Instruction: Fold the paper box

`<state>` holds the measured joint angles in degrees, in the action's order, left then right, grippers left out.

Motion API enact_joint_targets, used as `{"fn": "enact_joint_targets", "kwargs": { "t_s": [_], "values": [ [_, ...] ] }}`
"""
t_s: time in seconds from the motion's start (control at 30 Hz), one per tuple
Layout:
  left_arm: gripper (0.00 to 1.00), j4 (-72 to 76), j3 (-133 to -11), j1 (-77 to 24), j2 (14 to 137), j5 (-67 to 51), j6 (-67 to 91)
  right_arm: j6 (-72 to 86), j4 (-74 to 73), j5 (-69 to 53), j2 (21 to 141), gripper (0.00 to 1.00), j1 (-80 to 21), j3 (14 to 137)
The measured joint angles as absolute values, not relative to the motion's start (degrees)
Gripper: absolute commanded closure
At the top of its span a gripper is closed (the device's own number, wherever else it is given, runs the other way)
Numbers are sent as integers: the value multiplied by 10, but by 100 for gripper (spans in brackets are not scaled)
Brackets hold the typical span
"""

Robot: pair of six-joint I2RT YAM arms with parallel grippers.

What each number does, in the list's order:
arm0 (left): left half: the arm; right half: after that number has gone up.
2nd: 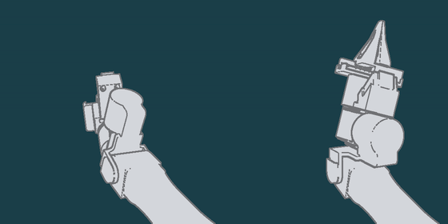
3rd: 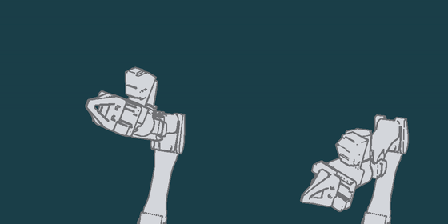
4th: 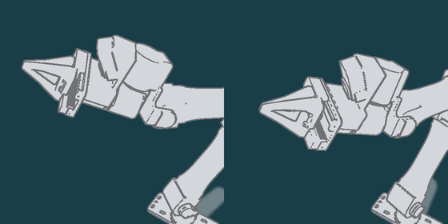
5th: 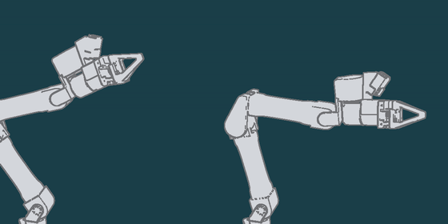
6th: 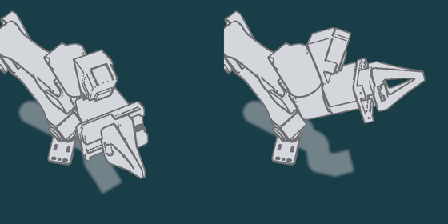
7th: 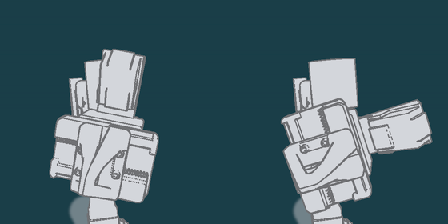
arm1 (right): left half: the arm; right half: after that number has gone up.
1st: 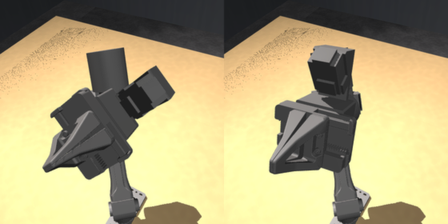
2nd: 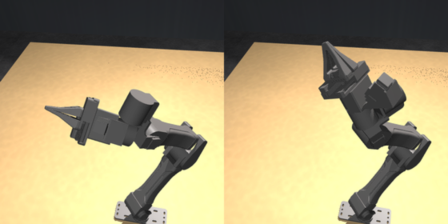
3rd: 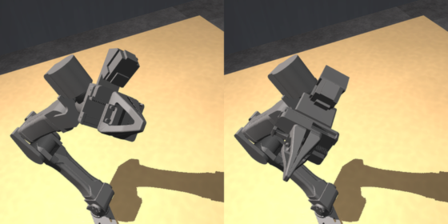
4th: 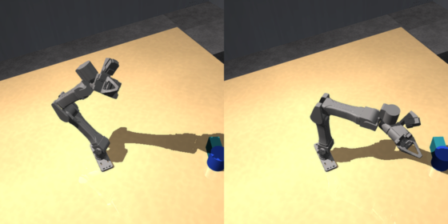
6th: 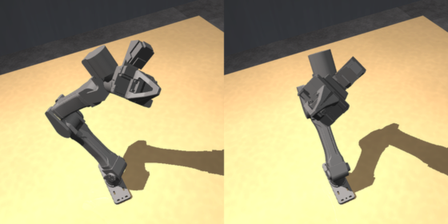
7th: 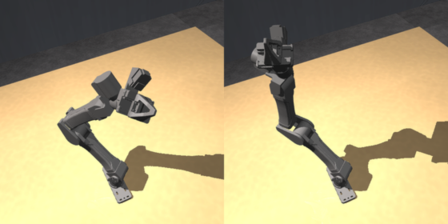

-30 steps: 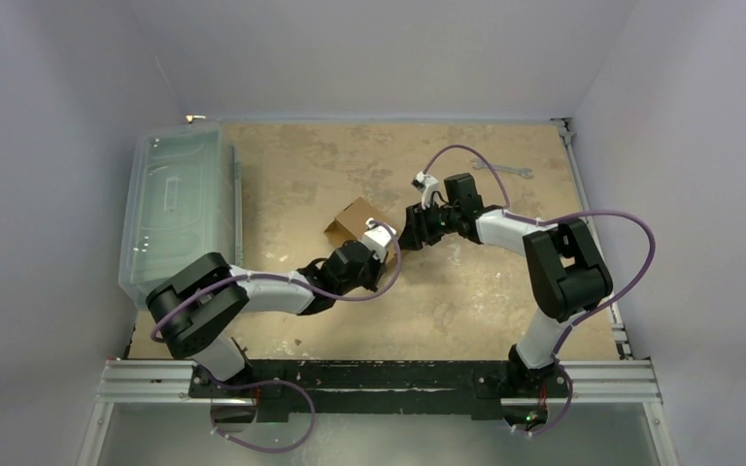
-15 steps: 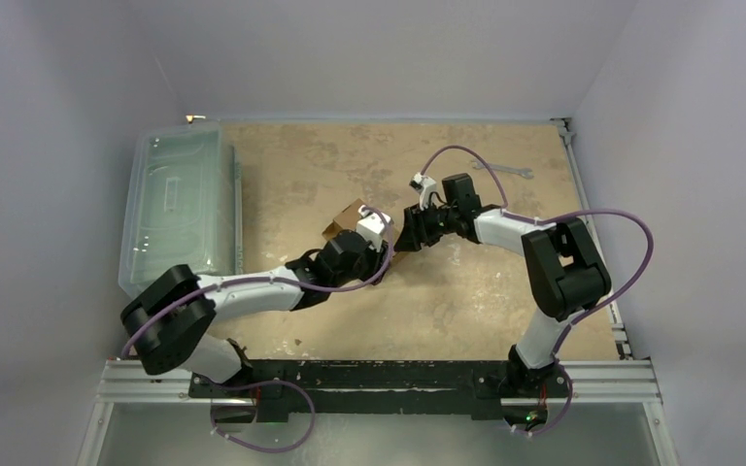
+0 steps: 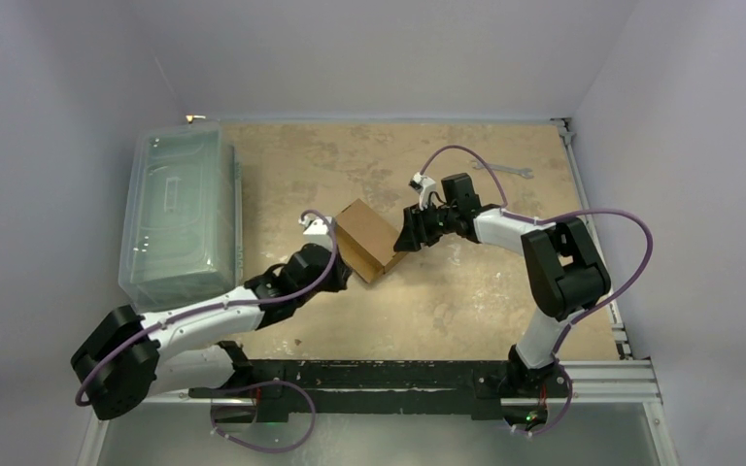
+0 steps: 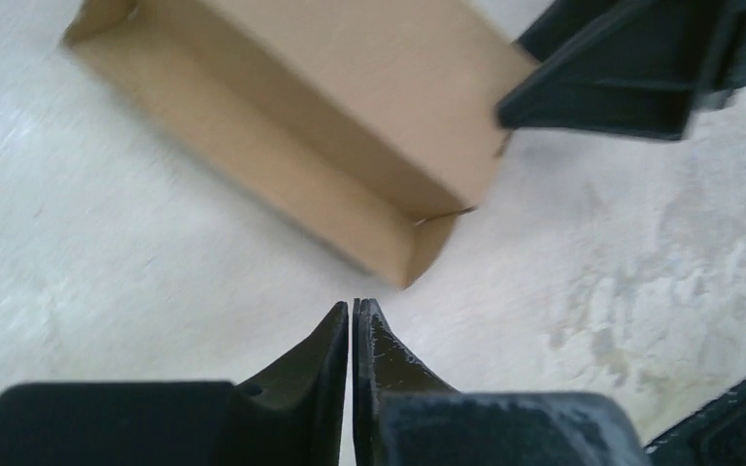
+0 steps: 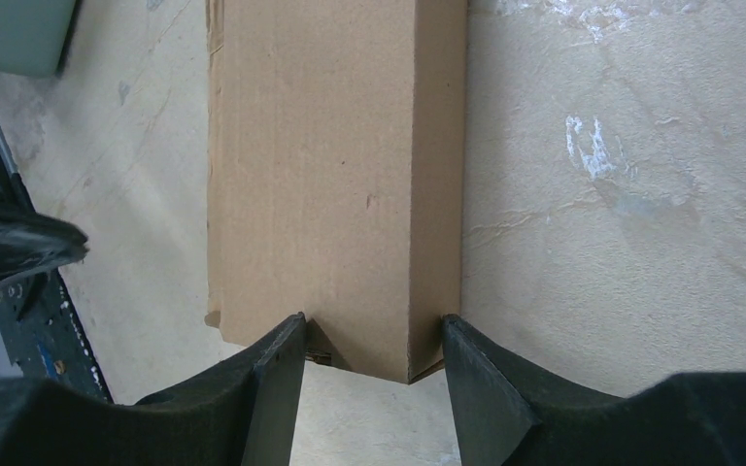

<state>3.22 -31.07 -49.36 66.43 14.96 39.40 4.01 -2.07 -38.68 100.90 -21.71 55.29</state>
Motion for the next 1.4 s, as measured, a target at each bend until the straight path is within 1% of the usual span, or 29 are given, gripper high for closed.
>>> {"fn": "enact_joint_targets", "kwargs": {
  "t_s": [0.07, 0.17, 0.33, 0.53, 0.63, 0.77, 0.93, 1.03, 1.17, 1.3, 1.4],
  "values": [
    [100, 22, -279, -487, 646, 161, 431, 40, -21, -387, 1009, 44, -217, 553],
    [100, 22, -249, -480, 649, 164, 475, 40, -21, -387, 1009, 44, -217, 553],
    [100, 68, -222, -476, 707, 137, 526, 40, -21, -387, 1010, 44, -217, 554],
    [100, 145, -221, -476, 776, 102, 565, 40, -21, -387, 1010, 44, -217, 554],
    [100, 171, -236, -476, 808, 87, 578, 40, -22, -387, 1010, 44, -217, 554],
    [100, 175, -289, -476, 858, 74, 580, 40, -21, -387, 1010, 44, -218, 554],
    [100, 150, -367, -474, 895, 73, 574, 39, -21, -386, 1010, 45, -221, 555],
    [100, 133, -385, -466, 907, 72, 571, 36, -18, -381, 1014, 45, -221, 560],
    [100, 127, -388, -454, 909, 63, 564, 36, -16, -378, 1017, 45, -221, 563],
    [93, 114, -387, -449, 899, 63, 543, 36, -17, -378, 1017, 45, -222, 564],
    [91, 91, -375, -447, 861, 69, 524, 36, -18, -380, 1018, 45, -226, 564]
  ]
}}
